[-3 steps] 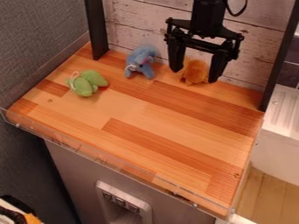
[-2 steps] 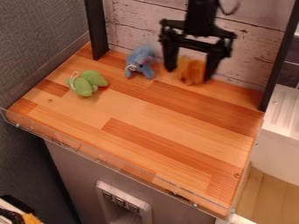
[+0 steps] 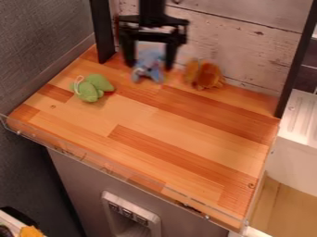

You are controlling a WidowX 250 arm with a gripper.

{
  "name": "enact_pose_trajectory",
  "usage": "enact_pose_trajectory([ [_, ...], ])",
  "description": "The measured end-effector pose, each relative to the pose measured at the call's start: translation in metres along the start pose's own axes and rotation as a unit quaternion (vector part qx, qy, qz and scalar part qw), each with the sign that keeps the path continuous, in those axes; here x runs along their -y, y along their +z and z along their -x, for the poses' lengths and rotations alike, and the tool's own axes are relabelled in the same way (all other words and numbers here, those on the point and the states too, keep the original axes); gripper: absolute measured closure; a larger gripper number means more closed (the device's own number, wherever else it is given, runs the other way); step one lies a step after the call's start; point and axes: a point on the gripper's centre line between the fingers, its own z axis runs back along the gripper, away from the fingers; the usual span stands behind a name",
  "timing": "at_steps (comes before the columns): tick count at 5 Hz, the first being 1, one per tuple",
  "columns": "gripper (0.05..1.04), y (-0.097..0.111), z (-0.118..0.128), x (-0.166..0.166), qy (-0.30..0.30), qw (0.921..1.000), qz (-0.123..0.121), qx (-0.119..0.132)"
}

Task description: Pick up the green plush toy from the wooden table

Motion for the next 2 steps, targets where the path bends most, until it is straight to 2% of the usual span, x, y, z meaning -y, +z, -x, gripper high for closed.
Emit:
enact_pose_trajectory([
  [1, 0.085, 0.004, -0.013, -0.04, 0.009, 0.9999, 0.005, 0.004],
  [2, 0.085, 0.005, -0.025, -0.062, -0.023, 0.9997, 0.007, 0.001],
])
